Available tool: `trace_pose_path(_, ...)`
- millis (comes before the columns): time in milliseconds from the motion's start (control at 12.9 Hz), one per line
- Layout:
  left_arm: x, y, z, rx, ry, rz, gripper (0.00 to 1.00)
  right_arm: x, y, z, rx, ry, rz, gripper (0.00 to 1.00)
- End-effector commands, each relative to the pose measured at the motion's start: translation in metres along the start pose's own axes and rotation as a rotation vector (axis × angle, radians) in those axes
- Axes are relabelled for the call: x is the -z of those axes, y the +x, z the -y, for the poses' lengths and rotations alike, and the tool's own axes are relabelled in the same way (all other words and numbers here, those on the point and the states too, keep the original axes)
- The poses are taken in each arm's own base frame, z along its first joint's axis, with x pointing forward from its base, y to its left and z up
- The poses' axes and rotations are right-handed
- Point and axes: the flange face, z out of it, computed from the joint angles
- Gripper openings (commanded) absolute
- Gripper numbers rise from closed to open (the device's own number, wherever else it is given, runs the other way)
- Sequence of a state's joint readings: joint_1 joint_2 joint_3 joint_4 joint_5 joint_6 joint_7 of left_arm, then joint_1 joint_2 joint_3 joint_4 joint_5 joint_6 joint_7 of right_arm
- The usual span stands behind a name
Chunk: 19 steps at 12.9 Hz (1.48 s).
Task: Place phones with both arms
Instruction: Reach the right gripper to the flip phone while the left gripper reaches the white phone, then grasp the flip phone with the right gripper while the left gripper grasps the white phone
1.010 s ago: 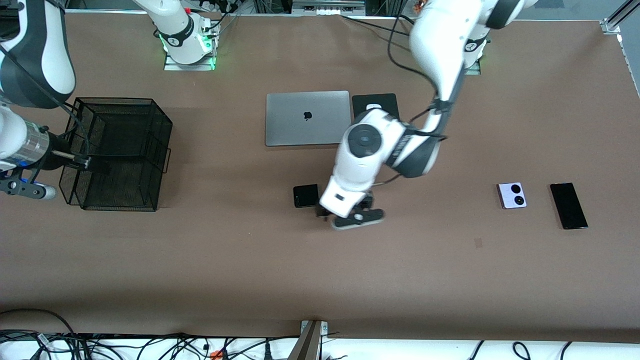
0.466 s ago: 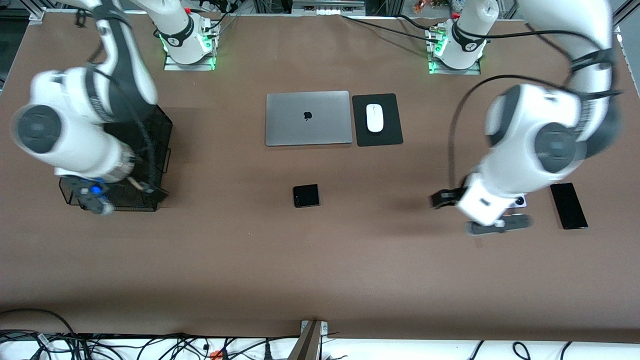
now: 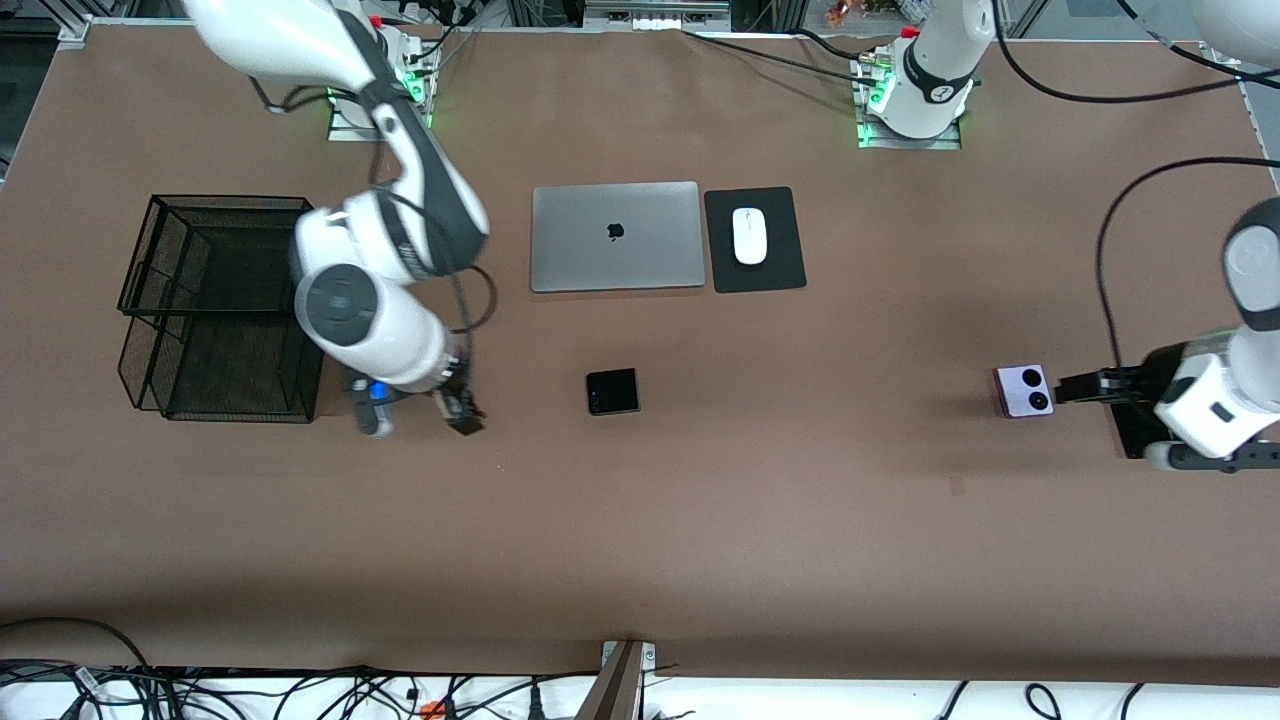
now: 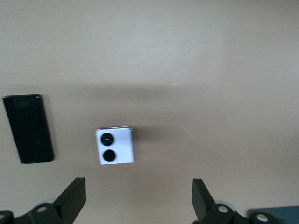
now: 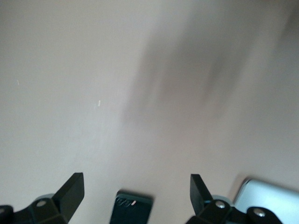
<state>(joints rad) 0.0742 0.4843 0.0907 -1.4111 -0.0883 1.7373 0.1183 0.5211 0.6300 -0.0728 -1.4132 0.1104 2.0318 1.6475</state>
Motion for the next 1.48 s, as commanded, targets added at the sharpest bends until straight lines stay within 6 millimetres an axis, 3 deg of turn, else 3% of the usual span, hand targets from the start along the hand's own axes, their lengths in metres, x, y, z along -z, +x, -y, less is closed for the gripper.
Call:
trace_pose_path(0,-0.069,0.004,0.024,-0.001,0.011,-0.005,1.00,-0.049,-0.059,0.016,-0.132,0.056,0.006,1.00)
trace_pose_path(155,-0.127,0.004,0.046,0.028,0.025,-0.034,1.00,-0.082,-0.095,0.012,-0.136,0.077,0.009,1.00)
trace_pose_path(388,-0.182,0.003,0.054,0.060,0.031,-0.030,1.00,-0.117,-0.138,0.007,-0.130,0.083,0.008,1.00)
trace_pose_path(777,-0.226,-0.023,0.061,0.080,0.029,-0.002,1.00,-0.155,-0.151,0.003,-0.109,0.056,-0.008,1.00)
trace_pose_path(1088,-0.237,-0.029,0.054,0.073,0.032,-0.002,1.00,-0.166,-0.156,-0.002,-0.095,0.041,-0.019,1.00)
trace_pose_path(1165,-0.239,-0.029,0.052,0.072,0.031,0.001,1.00,-0.167,-0.155,-0.002,-0.097,0.039,-0.021,0.96)
trace_pose_path(1321,-0.244,-0.032,0.052,0.071,0.031,0.008,1.00,-0.165,-0.153,0.000,-0.101,0.042,-0.021,0.48)
trace_pose_path(1398,-0.246,-0.033,0.051,0.070,0.030,0.012,1.00,-0.165,-0.153,0.000,-0.100,0.043,-0.022,0.47)
